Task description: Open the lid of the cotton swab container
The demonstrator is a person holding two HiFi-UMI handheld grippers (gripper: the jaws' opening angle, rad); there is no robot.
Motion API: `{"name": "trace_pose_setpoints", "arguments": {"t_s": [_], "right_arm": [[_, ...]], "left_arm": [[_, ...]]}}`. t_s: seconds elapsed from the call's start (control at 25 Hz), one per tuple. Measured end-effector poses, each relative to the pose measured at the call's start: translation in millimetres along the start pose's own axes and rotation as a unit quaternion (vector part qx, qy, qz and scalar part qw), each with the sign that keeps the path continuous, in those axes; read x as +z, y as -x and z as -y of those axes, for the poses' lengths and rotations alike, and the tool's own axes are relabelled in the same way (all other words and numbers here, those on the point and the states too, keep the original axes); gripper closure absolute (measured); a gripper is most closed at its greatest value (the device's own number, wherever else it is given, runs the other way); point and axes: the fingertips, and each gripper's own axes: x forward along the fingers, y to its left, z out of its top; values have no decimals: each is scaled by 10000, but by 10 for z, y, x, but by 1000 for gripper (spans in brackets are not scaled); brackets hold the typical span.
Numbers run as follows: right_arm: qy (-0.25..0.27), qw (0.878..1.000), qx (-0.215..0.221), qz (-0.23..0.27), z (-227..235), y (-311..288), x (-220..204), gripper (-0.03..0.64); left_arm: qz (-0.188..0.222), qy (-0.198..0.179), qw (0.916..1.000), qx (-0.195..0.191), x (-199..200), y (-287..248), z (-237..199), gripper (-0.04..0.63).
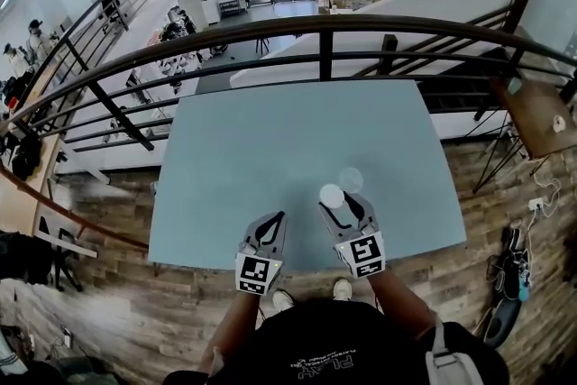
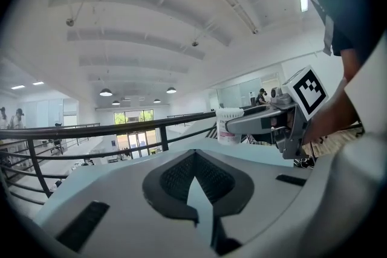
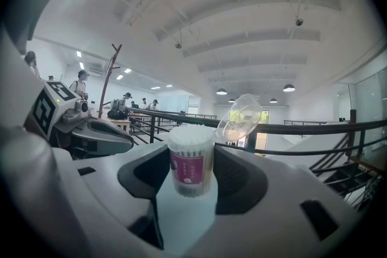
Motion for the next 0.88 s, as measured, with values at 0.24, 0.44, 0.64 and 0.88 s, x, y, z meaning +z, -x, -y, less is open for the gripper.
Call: {"name": "trace_pose_setpoints", "arguments": {"t_s": [0.24, 0.44, 0.64, 0.88], "right_arm": [[24, 9999, -79, -66, 1, -4, -4, 387], [83, 9998, -146, -79, 31, -13, -46, 387], [5, 9999, -116, -108, 34, 22, -67, 387], [32, 9998, -111, -136, 14, 32, -132, 387]], "left_arm": [[-18, -26, 10000, -38, -13, -4, 9, 588], [2, -25, 10000, -13, -22, -9, -5, 588], [-15, -96, 9999, -27, -35, -24, 46, 588], [22, 74, 10000, -17, -36, 5, 44, 588]]}}
